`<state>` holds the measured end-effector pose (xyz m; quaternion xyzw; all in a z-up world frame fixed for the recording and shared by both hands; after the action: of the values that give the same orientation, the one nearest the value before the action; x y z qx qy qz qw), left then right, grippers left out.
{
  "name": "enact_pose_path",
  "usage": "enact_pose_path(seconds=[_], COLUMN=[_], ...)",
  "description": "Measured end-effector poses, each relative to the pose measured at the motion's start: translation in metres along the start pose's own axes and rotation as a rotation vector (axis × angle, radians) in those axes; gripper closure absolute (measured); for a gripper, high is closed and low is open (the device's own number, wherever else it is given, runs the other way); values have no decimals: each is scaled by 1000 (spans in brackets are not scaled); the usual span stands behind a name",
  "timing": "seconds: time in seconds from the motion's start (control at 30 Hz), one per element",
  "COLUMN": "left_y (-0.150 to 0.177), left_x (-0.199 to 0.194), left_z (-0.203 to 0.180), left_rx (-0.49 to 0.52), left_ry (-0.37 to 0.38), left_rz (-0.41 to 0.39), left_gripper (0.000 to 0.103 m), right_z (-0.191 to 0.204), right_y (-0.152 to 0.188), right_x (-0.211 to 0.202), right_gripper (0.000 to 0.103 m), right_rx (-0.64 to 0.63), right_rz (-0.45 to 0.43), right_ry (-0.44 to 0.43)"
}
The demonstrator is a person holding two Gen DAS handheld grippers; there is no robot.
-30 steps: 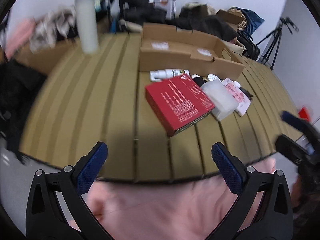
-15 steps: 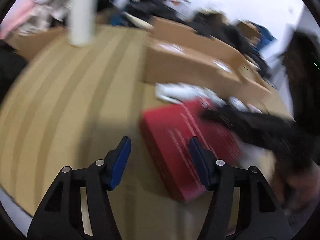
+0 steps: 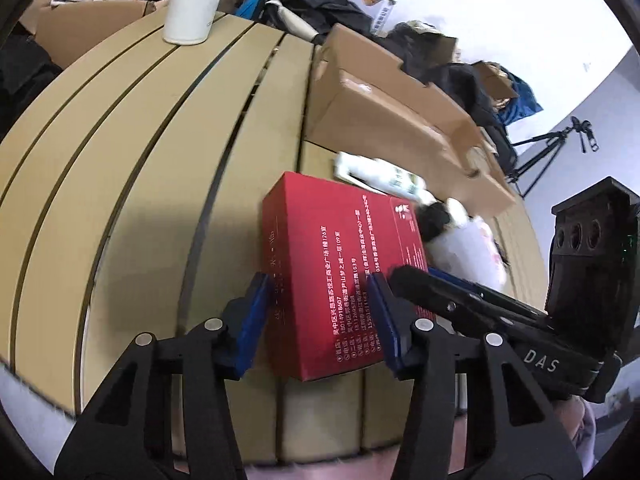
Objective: Organize objects
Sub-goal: 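Reach the right tool to the red box and close its fingers on it, then lift the red box with the right tool and lower it into the cardboard tray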
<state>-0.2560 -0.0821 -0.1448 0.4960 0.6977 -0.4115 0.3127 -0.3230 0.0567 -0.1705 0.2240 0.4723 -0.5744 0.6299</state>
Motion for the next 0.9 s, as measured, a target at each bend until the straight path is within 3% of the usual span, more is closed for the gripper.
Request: enact_pose_path(seconds=[0.1, 0.17, 0.33, 0.43, 0.47, 0.53, 0.67, 0.8, 0.83, 0.9], left_y=[3, -11, -104, -164, -186, -222, -283, -301, -303, -306], left_x=[-19, -30, -54, -36, -26, -5, 61, 96, 94, 85], left_z=[-18, -30, -83, -92, -93, -92, -69, -54, -50, -48], left_rx=[48, 76, 170, 157, 142, 137, 80, 76, 78, 96], left_ry=[8, 31, 14, 34, 44, 21, -100, -242, -242, -175], left_rz=[-37, -54, -82, 28, 70, 79, 157, 193, 171, 127], left_gripper=[57, 57, 57, 57, 57, 59, 63, 63, 63, 49], right_z=[10, 16, 7, -12, -14, -30, -71, -104, -108, -112], right_y=[14, 13, -38, -92, -106, -144, -206, -236, -239, -242], right_x=[-32, -49, -107, -139, -139, -134, -91, -34, -23, -14], right_gripper=[59, 60, 60, 60, 60, 60, 60, 66, 66, 66], right_rx=[-8, -12, 7, 39, 43, 60, 107, 168, 176, 172], right_rz=[-65, -110, -191, -228, -233, -222, -129, -35, -31, -31], right_ry=[1, 13, 15, 34, 57, 100, 137, 113, 97, 67])
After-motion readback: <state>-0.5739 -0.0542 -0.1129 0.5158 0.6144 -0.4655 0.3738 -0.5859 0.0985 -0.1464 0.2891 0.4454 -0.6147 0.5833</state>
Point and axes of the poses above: each gripper's, at about its wrist camera, not at the fingertips, and x roughly the way its jaws point, z to its left, y to its underside, the point moved 2 cm from there along x, roughly the way its jaws point, and after that the axes turned 15 degrees about z, right-handed, at the moved point
